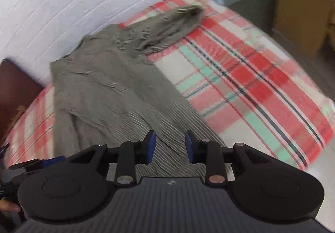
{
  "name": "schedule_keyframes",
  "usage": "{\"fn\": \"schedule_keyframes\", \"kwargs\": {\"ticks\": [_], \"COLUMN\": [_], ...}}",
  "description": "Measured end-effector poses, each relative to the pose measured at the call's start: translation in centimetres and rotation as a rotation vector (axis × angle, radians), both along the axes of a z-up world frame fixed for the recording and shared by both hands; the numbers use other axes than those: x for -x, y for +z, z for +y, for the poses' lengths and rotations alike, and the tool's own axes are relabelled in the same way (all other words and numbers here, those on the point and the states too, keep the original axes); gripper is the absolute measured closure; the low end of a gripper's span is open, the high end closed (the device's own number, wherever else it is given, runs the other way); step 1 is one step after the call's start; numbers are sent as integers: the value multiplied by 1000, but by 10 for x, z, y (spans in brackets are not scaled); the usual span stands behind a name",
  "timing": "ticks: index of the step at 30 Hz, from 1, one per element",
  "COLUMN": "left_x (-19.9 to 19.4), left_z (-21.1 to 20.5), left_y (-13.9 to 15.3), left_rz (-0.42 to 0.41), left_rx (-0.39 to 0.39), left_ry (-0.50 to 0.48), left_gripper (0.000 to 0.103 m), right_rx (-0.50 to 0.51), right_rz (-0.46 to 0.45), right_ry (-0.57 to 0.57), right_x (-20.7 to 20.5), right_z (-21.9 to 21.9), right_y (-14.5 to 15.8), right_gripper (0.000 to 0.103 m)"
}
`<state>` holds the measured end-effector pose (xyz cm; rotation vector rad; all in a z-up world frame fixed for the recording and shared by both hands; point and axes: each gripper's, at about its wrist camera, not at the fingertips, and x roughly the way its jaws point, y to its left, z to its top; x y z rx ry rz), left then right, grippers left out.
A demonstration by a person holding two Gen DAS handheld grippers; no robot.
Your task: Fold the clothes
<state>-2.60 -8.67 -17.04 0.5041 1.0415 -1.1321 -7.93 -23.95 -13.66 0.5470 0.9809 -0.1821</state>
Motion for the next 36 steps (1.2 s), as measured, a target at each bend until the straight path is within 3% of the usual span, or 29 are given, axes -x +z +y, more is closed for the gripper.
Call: {"fn": "schedule_keyframes", "kwargs": {"ticks": [7,13,20,24,26,32,36], "left_x": [74,124,144,156,160,174,182], "left_z": [-48,-72,-66,-68,-71,-73,-75], "left_y": [2,5,15,23,27,33,34], "left_rz": [-31,-35,-57,-72,-74,-96,-109], "left_rx": [-48,-70,-82,-59,-50,-55,-54], "left_ry": [40,72,77,55,53,28,17], "left_gripper": [45,45,43,43,42,39,37], "right_rx": [-120,-188,-247,-254,-286,-475,-513], "right_rz": [-36,127,204,219,219,165,164], "right_ry": [405,702,811,818,811,735,733], "right_x": [-82,-128,-116,-115,-118,-124,-131], "right_z": [-35,-41,-40,-35,-39,-44,-27], "right_y": [-20,-69,-90,-97,-97,-82,-76], "right_gripper": [66,66,66,69,100,102,102]}}
